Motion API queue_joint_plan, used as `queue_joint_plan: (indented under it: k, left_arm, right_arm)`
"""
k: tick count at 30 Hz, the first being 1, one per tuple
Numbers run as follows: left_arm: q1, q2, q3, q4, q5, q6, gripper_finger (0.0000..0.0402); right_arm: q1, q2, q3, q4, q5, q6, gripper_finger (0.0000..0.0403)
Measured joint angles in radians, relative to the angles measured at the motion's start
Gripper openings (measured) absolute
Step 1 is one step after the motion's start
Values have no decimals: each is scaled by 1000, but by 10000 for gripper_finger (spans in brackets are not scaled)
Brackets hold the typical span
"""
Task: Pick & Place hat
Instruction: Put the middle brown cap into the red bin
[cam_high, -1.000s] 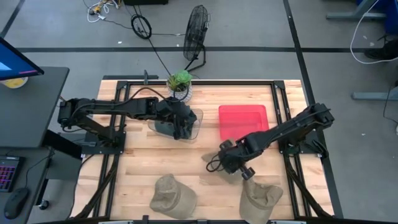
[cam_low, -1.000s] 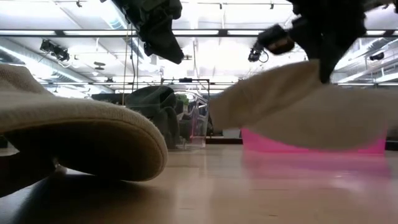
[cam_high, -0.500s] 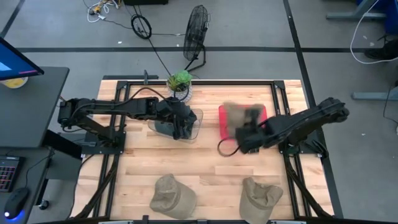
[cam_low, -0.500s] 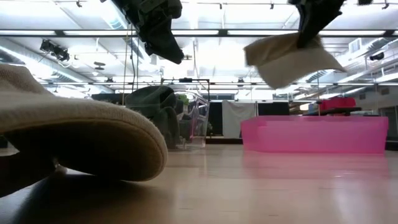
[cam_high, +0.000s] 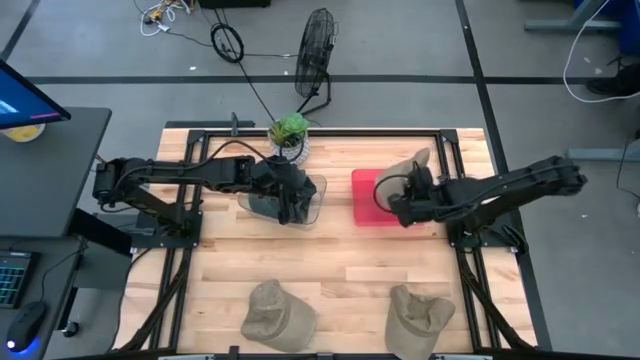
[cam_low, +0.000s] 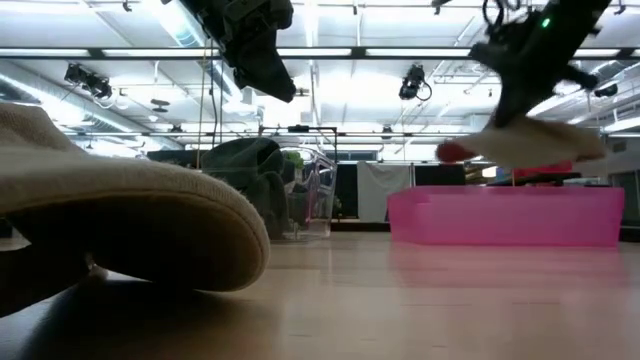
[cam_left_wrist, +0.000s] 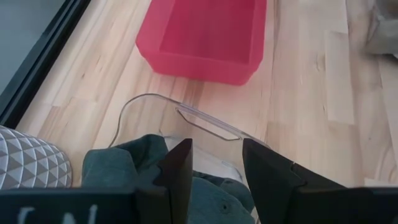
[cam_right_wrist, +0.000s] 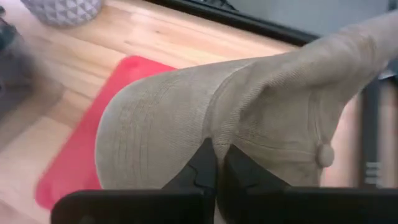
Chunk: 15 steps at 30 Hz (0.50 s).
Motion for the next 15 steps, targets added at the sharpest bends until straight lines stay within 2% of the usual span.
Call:
queue_joint_plan:
  k: [3, 6, 15]
  left_arm:
    - [4, 0, 0, 2, 0, -1, 147]
    - [6, 0, 0, 3, 0, -5, 147]
    - [6, 0, 0, 2, 0, -6, 147]
  right_arm:
    - [-35, 11, -72, 190, -25, -47, 9]
    - [-62, 27, -120, 304, -58, -49, 10]
    - [-95, 86, -204, 322, -112, 148, 10]
